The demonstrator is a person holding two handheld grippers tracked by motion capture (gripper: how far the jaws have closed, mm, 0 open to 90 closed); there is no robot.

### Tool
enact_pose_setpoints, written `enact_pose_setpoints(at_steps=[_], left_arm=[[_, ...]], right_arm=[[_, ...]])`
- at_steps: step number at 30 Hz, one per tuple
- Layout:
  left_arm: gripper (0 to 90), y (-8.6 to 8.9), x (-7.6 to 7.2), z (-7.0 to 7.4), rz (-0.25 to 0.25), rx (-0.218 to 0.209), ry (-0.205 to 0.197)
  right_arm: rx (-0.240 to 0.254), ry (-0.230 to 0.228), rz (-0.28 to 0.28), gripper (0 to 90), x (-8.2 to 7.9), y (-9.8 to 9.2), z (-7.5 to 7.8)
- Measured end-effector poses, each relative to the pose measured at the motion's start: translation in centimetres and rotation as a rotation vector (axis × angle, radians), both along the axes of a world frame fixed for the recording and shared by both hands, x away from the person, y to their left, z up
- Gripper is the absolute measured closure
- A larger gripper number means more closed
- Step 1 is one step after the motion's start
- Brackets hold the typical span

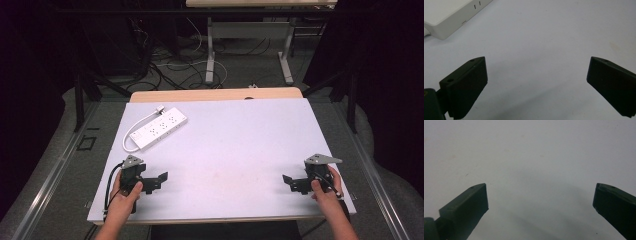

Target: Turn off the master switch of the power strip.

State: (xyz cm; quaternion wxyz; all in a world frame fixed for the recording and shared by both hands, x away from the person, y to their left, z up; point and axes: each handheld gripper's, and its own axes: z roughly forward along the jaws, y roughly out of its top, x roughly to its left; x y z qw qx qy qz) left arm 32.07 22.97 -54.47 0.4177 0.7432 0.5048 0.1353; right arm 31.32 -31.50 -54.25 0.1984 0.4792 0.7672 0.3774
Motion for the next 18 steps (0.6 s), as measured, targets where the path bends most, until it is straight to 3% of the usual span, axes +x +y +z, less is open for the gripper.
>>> enact_pose_setpoints(at_steps=[3,18], left_arm=[[3.2,-0.1,0.0,-0.4,-0.001,0.025,-0.006],[3.2,-1.0,-0.1,-1.4,-0.032,0.038,0.011]], right_arm=[[-0.004,0.0,0.002,0.0,0.0,0.0,0.0],[-0.004,0.004,-0.001,0.0,0.1,0.1,-0.2]])
